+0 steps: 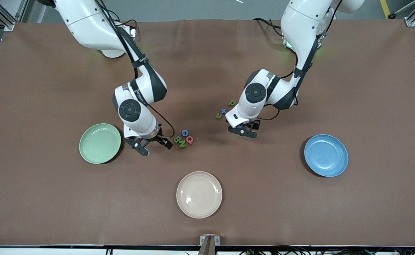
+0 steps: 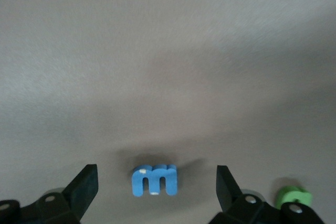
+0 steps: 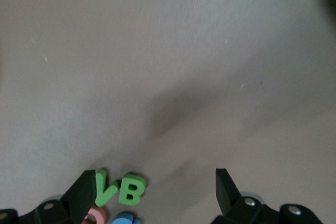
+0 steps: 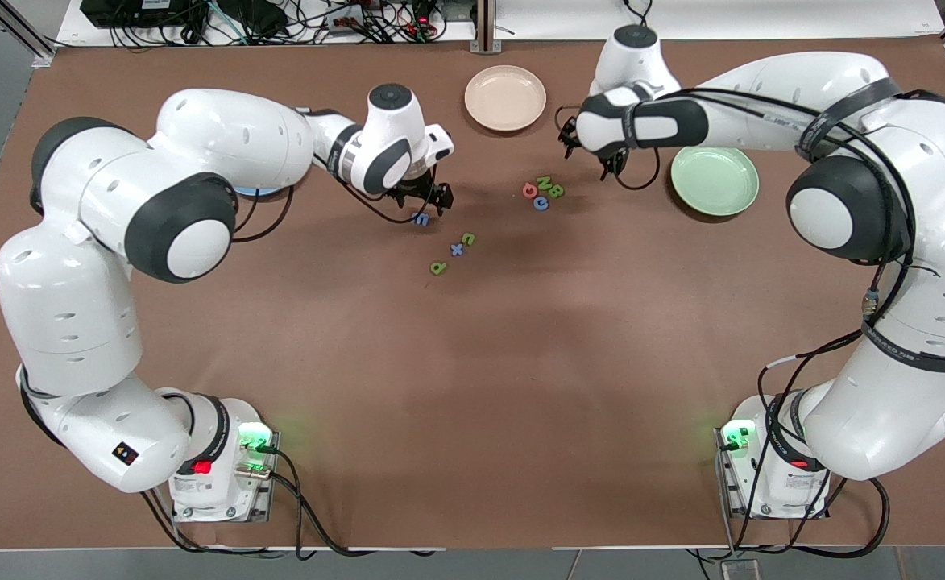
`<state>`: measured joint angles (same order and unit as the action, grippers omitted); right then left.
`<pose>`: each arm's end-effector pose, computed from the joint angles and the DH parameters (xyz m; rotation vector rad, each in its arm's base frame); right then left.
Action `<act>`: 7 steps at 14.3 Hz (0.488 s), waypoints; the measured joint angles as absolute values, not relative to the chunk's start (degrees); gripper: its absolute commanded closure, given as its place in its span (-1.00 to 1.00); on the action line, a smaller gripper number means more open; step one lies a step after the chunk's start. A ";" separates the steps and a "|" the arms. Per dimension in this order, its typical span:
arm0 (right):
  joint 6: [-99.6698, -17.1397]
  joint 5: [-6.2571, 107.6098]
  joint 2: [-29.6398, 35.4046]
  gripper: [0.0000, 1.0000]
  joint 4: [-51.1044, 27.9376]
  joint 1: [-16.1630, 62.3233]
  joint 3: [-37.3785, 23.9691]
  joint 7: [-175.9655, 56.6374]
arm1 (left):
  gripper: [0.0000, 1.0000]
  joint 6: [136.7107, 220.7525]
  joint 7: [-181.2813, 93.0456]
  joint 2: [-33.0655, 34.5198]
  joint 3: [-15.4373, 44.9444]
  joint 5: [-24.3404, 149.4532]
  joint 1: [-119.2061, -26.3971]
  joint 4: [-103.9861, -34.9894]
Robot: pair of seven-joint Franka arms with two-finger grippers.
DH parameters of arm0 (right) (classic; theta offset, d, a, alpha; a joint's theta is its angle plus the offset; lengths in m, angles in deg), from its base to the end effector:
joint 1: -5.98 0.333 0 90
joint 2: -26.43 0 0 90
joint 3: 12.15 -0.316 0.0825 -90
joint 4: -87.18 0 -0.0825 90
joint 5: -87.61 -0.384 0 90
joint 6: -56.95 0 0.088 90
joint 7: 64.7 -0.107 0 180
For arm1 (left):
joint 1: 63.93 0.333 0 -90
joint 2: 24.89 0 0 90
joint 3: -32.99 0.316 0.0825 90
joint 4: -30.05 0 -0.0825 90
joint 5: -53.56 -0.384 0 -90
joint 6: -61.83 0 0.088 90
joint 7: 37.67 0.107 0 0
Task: Sort upper and lower case letters into plates
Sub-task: 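Grasp blue m with the left gripper while the right gripper grasps green B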
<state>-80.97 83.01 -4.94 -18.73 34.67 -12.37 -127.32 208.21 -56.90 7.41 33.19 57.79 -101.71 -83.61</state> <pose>0.5647 0.3123 0.2277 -2.9330 0.9854 0.0502 0.4846 -0.3716 0.1776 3.0774 -0.4015 -0.0189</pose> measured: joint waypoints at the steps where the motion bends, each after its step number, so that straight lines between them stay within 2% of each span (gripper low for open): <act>1: -81.80 83.01 -5.43 -0.94 -18.92 35.41 -12.37 -127.80 | -0.97 208.54 -56.90 7.75 33.19 57.79 -101.71 -83.84; 3: -83.25 83.01 -6.61 -0.89 -18.99 36.45 -12.36 -128.93 | -0.91 208.61 -56.91 8.00 33.18 57.79 -101.72 -83.97; 7: -84.13 83.06 -8.47 -0.75 -19.00 37.09 -12.25 -130.55 | -0.63 208.61 -58.16 8.00 33.16 57.79 -102.14 -84.21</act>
